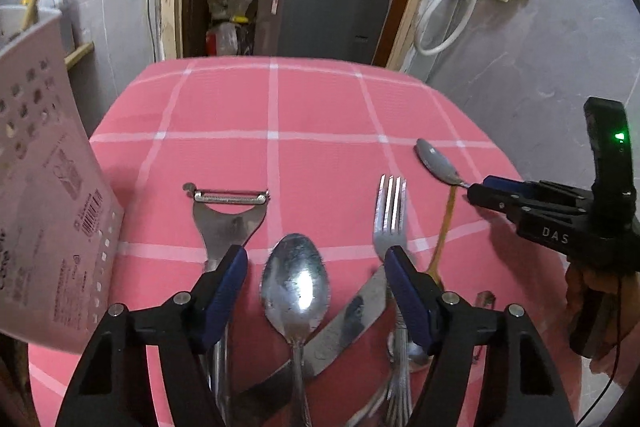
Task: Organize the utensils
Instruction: 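Close the right tool on the handle of the silver ornate spoon, then lift the silver spoon off the table with the right tool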
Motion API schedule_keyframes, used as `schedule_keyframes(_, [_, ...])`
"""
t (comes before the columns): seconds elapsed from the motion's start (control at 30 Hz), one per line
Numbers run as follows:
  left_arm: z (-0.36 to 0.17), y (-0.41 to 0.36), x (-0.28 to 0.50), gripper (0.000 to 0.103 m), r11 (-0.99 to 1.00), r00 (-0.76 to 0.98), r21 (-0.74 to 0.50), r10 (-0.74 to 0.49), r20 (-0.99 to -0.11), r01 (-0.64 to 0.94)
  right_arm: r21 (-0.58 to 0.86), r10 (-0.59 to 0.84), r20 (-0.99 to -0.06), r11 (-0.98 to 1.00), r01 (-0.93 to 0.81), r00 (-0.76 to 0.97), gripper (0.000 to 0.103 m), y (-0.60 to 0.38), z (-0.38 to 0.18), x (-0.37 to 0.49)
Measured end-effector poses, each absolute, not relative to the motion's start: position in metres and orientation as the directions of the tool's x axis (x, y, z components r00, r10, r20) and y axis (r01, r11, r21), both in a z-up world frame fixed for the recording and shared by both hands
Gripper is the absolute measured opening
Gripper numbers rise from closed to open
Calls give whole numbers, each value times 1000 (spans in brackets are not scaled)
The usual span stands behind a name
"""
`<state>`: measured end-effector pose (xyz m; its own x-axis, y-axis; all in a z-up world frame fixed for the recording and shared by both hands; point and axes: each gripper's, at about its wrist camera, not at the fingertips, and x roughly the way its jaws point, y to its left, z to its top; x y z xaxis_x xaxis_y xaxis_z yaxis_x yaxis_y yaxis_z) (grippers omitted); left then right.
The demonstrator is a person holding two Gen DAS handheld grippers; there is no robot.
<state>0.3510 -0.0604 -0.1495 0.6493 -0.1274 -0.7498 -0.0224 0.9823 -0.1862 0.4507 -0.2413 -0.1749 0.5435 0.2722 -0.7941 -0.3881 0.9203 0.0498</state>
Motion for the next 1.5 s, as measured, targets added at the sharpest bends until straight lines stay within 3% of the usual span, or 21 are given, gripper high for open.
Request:
schedule_keyframes(0.23, [-153,-64,358,66,985,618,-173,-134,-774,-3,26,237,-818,926,-377,525,10,-238,-175,446])
schedule_keyframes(0.33, [-153,-63,360,63,980,604,-199,-163,-780,8,56,241,-826,934,-352,509,6,-242,-172,442])
schedule_keyframes(0.4, [-157,-63,360,58,973,574,-229,-189,-797,2,70,240,-835,939,-337,495,6,-243,-170,432])
schedule_keyframes(0.83, [-157,-63,362,55,984,549,-178,-153,-821,8,215,326,-846,933,-288,423,7,-254,-164,393])
schedule_keyframes(1.0, [-155,-63,373,53,987,539,-158,-140,-831,13,259,371,-827,918,-300,423,25,-256,-164,404])
schedule_keyframes(1.23, [-152,-56,373,48,982,538,-188,-171,-825,23,348,451,-799,886,-306,397,26,-262,-173,447])
schedule_keyframes(1.43, [-152,-49,375,32,977,529,-215,-190,-827,16,434,528,-773,844,-314,352,26,-261,-184,465])
schedule_keyframes(1.5, [-152,-45,375,32,968,522,-249,-218,-824,12,444,540,-771,836,-322,339,26,-258,-186,468])
